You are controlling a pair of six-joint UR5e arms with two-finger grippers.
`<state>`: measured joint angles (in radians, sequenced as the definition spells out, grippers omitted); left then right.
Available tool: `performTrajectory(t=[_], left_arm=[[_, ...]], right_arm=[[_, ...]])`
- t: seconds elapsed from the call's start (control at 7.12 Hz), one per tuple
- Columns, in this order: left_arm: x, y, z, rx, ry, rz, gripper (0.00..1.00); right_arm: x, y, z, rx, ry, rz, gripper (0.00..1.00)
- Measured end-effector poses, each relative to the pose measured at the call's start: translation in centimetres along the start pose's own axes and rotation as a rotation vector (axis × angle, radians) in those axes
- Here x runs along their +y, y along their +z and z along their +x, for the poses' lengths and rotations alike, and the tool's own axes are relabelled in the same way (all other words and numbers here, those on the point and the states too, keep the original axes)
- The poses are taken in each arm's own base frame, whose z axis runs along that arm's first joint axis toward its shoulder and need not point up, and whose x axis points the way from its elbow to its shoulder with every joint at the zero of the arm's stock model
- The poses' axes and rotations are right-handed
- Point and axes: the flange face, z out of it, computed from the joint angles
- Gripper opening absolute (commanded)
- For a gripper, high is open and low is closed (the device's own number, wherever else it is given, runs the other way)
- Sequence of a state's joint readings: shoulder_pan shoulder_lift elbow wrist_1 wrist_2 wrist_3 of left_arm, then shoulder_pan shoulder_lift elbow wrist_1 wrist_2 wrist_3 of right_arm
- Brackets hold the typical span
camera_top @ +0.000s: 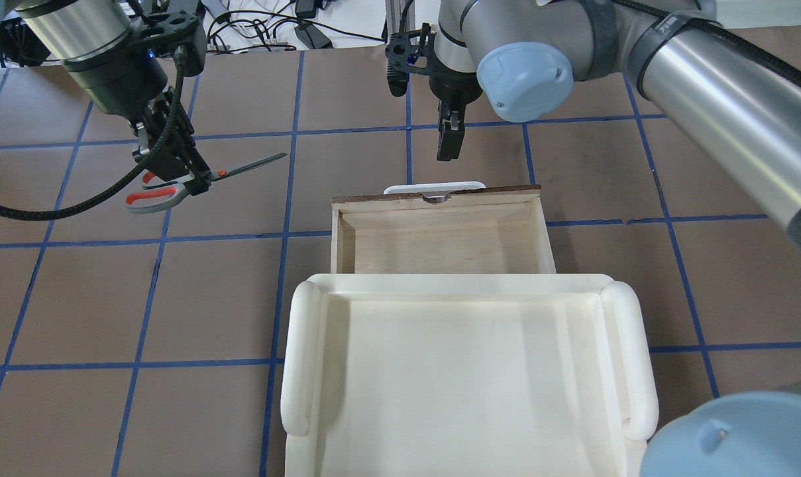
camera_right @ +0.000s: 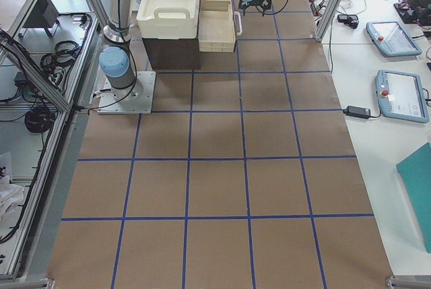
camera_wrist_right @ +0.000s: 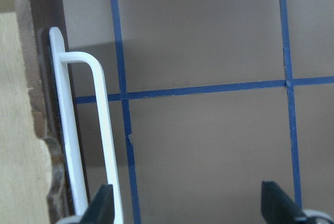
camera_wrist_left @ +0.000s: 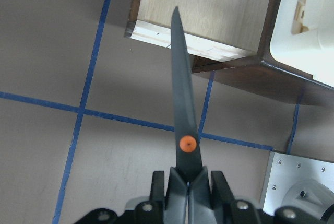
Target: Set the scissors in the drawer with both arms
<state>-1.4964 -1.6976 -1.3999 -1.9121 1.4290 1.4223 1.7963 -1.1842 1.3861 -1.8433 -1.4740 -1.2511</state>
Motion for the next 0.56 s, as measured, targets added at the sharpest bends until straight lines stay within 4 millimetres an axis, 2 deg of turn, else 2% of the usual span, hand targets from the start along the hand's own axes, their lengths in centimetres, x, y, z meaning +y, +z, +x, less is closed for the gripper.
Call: performTrajectory(t=[0.14, 0.28, 0.42, 0.56], left_arm=[[-2.0, 0.6, 0.8, 0.004, 0.03, -0.014, 0.0], [-3.9, 1.3, 1.4, 0.014, 0.052, -0.013, 0.0], [-5.3, 1.8, 2.0, 0.022, 0.062, -0.005, 0.0], [-6.9, 2.2, 2.8, 0.023, 0.058, -0.004, 0.0]], right_arm=[[1.7, -3.2, -0.6, 0.001, 0.037, -0.004, 1.0], [4.3, -6.4, -1.1, 0.003, 0.091, -0.006, 1.0], [7.0, -9.1, -1.7, 0.0, 0.158, -0.009, 1.0], [8.7, -10.9, -2.3, -0.003, 0.22, -0.013, 1.0]])
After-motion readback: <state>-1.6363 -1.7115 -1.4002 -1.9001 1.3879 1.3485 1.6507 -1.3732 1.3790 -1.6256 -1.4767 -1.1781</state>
